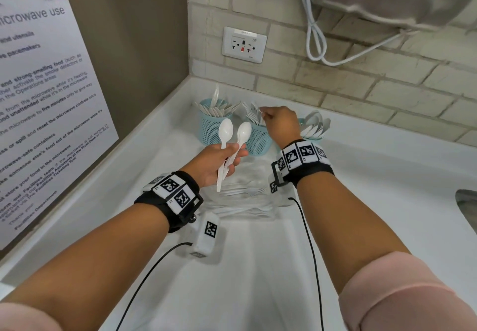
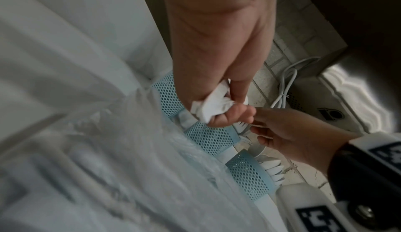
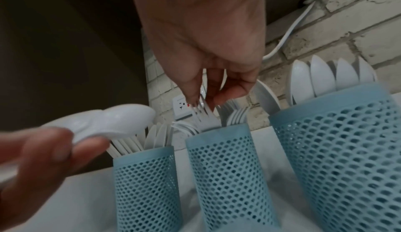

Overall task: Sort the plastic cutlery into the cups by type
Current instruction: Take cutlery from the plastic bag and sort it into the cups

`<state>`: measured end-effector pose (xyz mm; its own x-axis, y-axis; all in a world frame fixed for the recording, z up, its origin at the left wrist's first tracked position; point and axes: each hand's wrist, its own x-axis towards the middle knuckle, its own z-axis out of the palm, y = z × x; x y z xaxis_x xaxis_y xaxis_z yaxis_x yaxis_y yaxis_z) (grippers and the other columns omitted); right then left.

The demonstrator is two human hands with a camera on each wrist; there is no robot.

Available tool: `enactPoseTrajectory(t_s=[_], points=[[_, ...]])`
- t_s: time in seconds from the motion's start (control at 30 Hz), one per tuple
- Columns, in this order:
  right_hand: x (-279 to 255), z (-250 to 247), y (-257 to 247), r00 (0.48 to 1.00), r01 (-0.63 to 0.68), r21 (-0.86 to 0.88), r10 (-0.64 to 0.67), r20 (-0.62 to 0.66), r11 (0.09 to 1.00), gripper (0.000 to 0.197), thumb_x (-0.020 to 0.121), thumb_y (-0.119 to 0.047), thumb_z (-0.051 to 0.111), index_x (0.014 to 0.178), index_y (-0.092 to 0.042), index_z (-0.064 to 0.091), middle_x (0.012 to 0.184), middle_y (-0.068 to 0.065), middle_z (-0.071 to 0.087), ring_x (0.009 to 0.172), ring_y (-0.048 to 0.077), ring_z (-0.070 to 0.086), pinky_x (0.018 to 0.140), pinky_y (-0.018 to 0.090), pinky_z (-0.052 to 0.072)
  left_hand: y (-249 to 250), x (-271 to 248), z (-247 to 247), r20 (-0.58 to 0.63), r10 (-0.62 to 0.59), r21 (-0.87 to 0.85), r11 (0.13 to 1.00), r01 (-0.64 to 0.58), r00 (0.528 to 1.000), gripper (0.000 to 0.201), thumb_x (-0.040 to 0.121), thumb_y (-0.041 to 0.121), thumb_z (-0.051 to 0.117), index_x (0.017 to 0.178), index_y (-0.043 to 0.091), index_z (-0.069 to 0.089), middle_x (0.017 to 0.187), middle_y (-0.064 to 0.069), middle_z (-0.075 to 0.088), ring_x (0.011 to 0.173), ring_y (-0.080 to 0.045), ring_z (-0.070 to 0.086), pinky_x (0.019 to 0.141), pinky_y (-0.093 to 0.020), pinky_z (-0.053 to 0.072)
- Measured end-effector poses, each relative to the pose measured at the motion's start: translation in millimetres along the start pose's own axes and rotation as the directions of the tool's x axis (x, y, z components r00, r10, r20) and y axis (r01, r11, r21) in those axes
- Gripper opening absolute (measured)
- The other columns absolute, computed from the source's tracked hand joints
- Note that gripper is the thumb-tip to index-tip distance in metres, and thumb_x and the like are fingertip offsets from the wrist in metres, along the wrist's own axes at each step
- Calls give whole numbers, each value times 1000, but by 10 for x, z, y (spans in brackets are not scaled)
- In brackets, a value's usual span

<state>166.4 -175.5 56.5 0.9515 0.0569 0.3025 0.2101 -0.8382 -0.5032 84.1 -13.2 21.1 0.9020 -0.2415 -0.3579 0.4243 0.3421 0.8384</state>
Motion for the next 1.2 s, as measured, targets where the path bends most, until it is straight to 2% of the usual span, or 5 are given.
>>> enactPoseTrajectory(t_s=[0.27, 0.43, 0.67, 0.97, 1.2], points=[[-276, -114, -217, 957, 30, 144, 13, -291, 989, 26, 89, -29, 60, 105, -10, 68, 96, 12, 64, 78, 13, 54, 70, 23, 41, -29, 7, 48, -5, 97, 0, 995, -97, 995, 21, 96, 10, 50, 112, 1, 60, 102, -8, 69, 69, -7, 70, 61, -15, 55], [-412, -28, -254, 993, -95, 220, 107, -45, 971, 50, 83, -40, 67, 121, -10, 59, 107, 13, 66, 93, 22, 62, 76, 25, 44, -25, 12, 95, -21, 114, -58, 992, -116, 993, 21, 93, 13, 56, 111, 3, 61, 97, -6, 70, 71, -9, 70, 60, -16, 55], [-527, -20, -238, 918, -388, 597, 238, 317, 702, 33, 92, -15, 55, 124, -6, 51, 79, 5, 61, 50, 9, 56, 42, 16, 39, -36, -10, 120, -12, 78, -41, 996, -78, 997, 29, 97, 21, 50, 111, -2, 61, 107, -15, 68, 58, -7, 58, 50, -15, 48], [-531, 18, -208, 924, -360, 604, 181, 337, 711, 37, 90, -12, 59, 125, -12, 46, 89, 13, 61, 60, 14, 59, 48, 17, 44, -54, -18, 133, 2, 108, 20, 994, -108, 994, 19, 93, 7, 54, 109, -1, 62, 91, -8, 68, 64, -7, 58, 56, -14, 50], [-516, 16, -124, 952, -307, 690, 209, 224, 656, 32, 88, 0, 59, 119, -5, 54, 74, 5, 60, 44, 4, 52, 44, 15, 45, -38, -53, 128, 85, 26, 116, 993, -36, 996, 28, 95, 28, 52, 107, 6, 63, 92, -6, 71, 70, -9, 69, 61, -16, 55]])
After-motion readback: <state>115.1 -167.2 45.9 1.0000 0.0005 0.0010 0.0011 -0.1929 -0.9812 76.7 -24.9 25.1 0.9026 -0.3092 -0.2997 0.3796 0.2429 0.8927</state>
